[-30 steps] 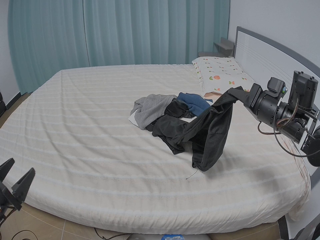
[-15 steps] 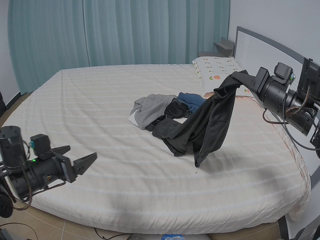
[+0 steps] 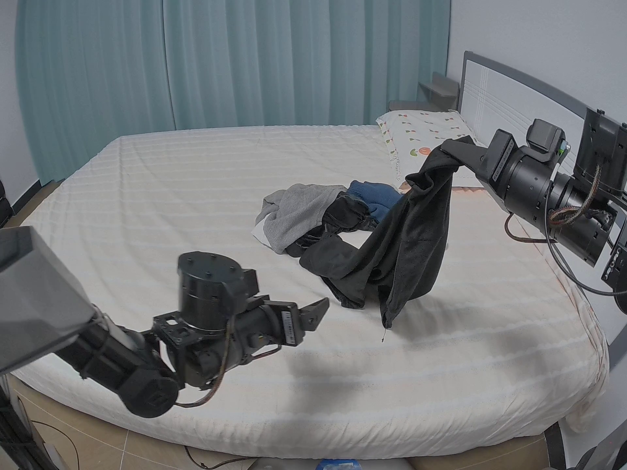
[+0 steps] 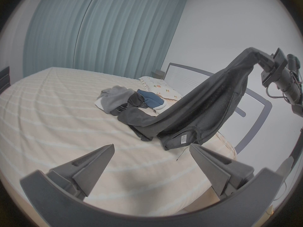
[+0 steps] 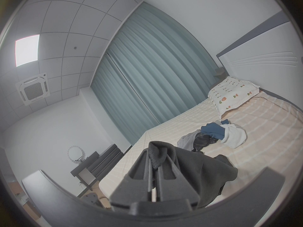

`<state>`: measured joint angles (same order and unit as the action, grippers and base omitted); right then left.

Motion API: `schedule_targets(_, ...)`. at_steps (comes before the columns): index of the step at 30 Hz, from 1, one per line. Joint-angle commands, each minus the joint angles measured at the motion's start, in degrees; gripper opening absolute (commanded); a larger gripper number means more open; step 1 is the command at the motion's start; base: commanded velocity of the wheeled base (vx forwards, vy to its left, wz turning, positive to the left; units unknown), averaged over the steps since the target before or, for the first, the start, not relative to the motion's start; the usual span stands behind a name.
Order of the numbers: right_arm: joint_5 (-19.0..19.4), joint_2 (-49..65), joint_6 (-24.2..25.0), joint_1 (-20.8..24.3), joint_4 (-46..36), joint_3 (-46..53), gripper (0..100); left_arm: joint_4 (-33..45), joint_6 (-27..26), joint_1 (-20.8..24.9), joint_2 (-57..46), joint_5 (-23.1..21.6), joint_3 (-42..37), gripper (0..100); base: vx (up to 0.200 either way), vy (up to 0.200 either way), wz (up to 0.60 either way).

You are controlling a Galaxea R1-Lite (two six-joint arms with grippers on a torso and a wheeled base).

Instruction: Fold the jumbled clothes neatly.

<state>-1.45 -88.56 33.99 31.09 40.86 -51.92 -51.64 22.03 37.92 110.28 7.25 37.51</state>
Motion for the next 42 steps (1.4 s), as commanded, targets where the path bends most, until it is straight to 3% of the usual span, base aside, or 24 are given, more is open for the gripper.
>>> schedule_targets(1, -0.2, -1.2, 0.0, 0.7, 0.0, -0.6, 0, -0.6, 2.3, 3.3, 8.7, 1.7, 5.3, 100, 0.000, 0.000, 0.00)
schedule_targets(16, -0.2, 3.8, -0.3, 3.0, -0.7, -1.0, 0, -0.7, 3.4, 3.7, 21.1, 2.3, 19.6, 100, 0.000, 0.000, 0.00)
schedule_targets(28, 0.2, 6.6, -0.6, 6.3, -0.4, -2.0, 0, -8.3, 5.4, 3.6, 24.1, 2.1, 18.7, 100, 0.000, 0.000, 0.00)
schedule_targets(33, 0.3, 6.8, -0.6, 6.3, -0.3, -2.4, 0, -10.4, 8.3, 3.4, 24.8, 2.2, 18.4, 100, 0.000, 0.000, 0.00)
schedule_targets(38, 0.4, 6.7, -0.5, 6.3, -0.3, -2.2, 0, -10.6, 14.4, 3.0, 25.1, 1.8, 18.3, 100, 0.000, 0.000, 0.00)
schedule_targets(42, 0.4, 6.7, -0.4, 6.3, -0.2, -2.0, 0, -10.6, 14.9, 1.7, 26.5, 1.7, 18.4, 100, 0.000, 0.000, 0.00)
